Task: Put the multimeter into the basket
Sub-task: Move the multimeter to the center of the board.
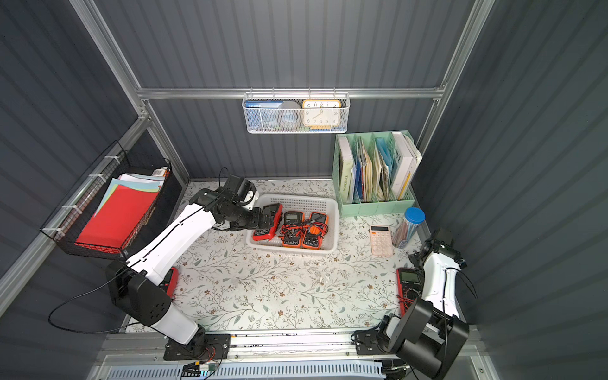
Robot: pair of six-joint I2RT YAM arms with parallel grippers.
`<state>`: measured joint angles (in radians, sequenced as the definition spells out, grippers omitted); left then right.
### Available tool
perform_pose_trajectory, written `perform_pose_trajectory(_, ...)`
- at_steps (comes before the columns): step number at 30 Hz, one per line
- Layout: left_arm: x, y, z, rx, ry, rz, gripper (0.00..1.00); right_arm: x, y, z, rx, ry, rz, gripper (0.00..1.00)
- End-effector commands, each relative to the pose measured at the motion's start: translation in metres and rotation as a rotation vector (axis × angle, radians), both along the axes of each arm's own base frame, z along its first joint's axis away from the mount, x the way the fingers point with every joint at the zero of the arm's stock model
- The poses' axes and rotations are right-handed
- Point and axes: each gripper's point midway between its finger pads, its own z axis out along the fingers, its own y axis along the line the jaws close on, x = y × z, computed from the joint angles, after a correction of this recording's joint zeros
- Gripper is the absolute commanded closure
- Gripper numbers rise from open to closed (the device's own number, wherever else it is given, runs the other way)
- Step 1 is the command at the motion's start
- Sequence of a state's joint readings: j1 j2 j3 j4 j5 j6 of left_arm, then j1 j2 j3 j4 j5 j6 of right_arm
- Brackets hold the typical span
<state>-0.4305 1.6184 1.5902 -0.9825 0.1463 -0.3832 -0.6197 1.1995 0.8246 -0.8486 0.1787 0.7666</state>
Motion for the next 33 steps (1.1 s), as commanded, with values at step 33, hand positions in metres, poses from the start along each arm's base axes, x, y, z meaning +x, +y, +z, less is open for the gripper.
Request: perform_pose_trajectory(33, -0.007, -0.006, 0.019, -0.005, -0.033, -0.011, 0.01, 0.027, 0.115, -0.052, 0.379, -0.160, -0.004, 0.01)
